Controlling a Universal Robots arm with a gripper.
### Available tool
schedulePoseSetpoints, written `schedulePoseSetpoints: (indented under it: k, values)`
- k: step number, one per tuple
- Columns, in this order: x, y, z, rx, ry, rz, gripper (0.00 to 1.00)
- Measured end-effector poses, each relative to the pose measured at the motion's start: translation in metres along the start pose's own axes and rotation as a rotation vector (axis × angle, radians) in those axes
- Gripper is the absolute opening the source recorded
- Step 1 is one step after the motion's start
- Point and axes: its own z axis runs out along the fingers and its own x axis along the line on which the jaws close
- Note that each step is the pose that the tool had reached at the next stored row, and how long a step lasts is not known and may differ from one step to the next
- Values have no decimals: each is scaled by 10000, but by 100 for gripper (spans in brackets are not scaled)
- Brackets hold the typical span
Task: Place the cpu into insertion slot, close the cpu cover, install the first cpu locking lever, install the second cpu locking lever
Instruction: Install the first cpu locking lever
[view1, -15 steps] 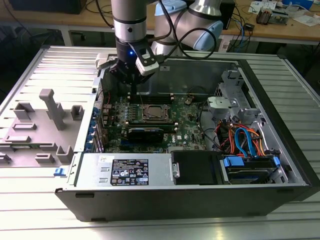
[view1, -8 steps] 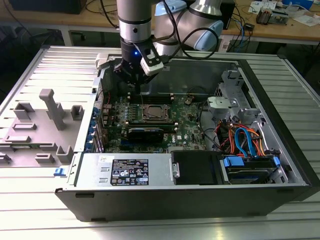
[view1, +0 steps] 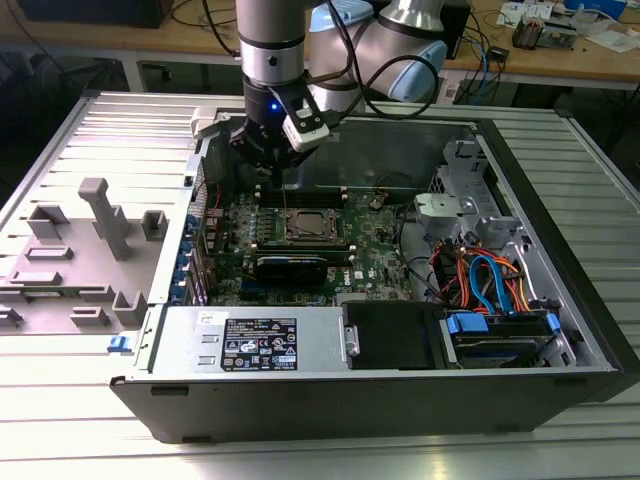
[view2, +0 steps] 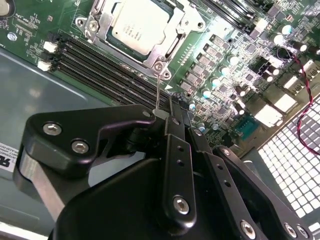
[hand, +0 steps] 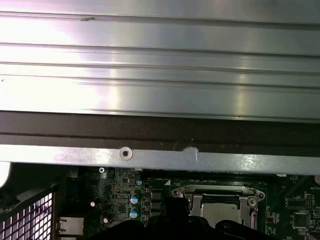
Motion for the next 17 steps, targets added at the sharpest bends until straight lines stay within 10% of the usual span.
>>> schedulePoseSetpoints:
  k: [17]
  values:
    - [-198,-8,16,25,1,0,11]
